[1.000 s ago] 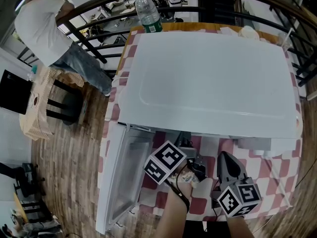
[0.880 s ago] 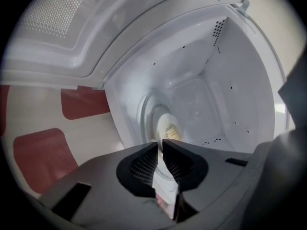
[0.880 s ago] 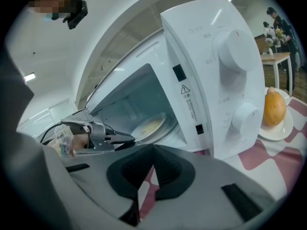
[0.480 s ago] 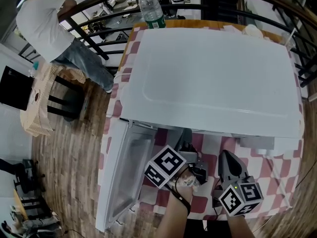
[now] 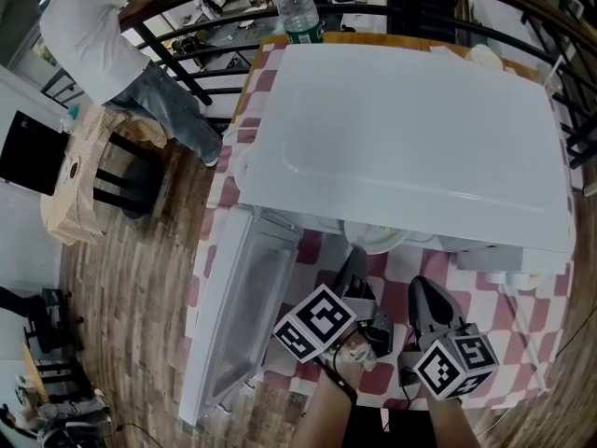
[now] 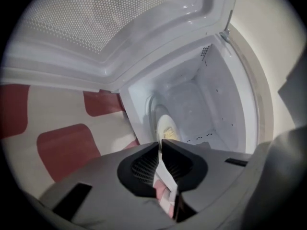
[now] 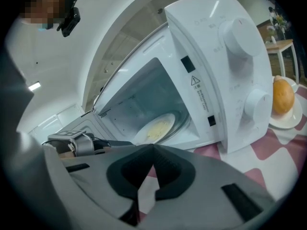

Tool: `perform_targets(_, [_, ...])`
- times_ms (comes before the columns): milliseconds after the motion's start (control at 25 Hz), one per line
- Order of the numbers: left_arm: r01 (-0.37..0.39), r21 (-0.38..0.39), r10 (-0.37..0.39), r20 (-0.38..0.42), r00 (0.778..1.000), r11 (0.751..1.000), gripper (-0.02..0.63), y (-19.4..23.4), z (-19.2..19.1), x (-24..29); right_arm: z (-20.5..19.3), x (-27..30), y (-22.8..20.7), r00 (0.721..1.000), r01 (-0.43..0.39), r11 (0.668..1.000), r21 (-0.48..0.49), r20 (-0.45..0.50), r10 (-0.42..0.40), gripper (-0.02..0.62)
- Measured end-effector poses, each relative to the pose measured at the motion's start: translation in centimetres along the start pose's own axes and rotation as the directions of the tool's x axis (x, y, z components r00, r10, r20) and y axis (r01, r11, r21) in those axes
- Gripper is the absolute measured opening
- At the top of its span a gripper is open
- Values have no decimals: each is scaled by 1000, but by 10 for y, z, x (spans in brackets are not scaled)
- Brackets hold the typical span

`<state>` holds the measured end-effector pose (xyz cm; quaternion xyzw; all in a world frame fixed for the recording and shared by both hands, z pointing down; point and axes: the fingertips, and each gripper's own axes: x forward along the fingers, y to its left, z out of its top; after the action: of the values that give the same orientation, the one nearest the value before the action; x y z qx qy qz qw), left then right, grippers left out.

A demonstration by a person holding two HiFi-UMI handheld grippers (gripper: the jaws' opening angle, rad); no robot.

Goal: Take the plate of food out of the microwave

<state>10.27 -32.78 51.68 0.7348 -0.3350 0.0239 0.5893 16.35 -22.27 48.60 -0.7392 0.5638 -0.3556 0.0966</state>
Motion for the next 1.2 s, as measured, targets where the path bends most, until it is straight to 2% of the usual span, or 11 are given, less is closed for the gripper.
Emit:
perform_targets(160, [14, 8, -14, 1, 1000, 1000, 46, 2, -2, -9, -4, 7, 7, 997, -65, 994, 90, -28, 68, -5])
perform_targets(280, [17, 3, -17, 3, 1000, 1000, 46, 6, -3, -14, -7, 13, 10, 994, -93, 987, 131, -49, 100, 41])
perform_targets(400, [23, 4, -23, 4, 1000, 1000, 48, 8, -3, -20, -5, 16, 9, 994, -87, 987, 137, -49, 95, 44])
perform_targets(520, [27, 13, -27, 7, 1000, 1000, 49, 10, -3, -23, -3, 18, 3, 997, -41, 980, 194, -54, 53, 45])
perform_targets(600, [29, 14, -29, 8, 1000, 999, 49, 12, -3, -24, -4, 23, 4, 995, -78, 956, 284, -38, 92, 62])
perform_targets(680, [30, 21, -30, 10, 999, 999, 49, 13, -3, -25, -3, 33, 12, 981, -189, 894, 406, 28, 194, 102])
perform_targets(720, [30, 25, -30, 11, 999, 999, 49, 14, -3, -26, -1, 37, 13, 974, -219, 868, 446, 55, 218, 104])
perform_targets(800, [28, 28, -28, 13, 1000, 999, 49, 15, -2, -27, 3, 42, 9, 972, -234, 846, 480, 83, 221, 104])
perform_targets(920, [18, 24, -19, 17, 1000, 1000, 49, 19, 1, -29, 2, 48, 1, 979, -202, 842, 500, 79, 188, 104])
perform_targets(1080, [14, 39, -15, 16, 1000, 999, 49, 24, 4, -33, -20, 45, -22, 999, -24, 809, 587, -21, 45, 106])
perform_targets(1200, [9, 42, -9, 16, 1000, 999, 49, 25, 5, -33, -22, 47, -26, 998, -2, 806, 592, -43, 34, 106])
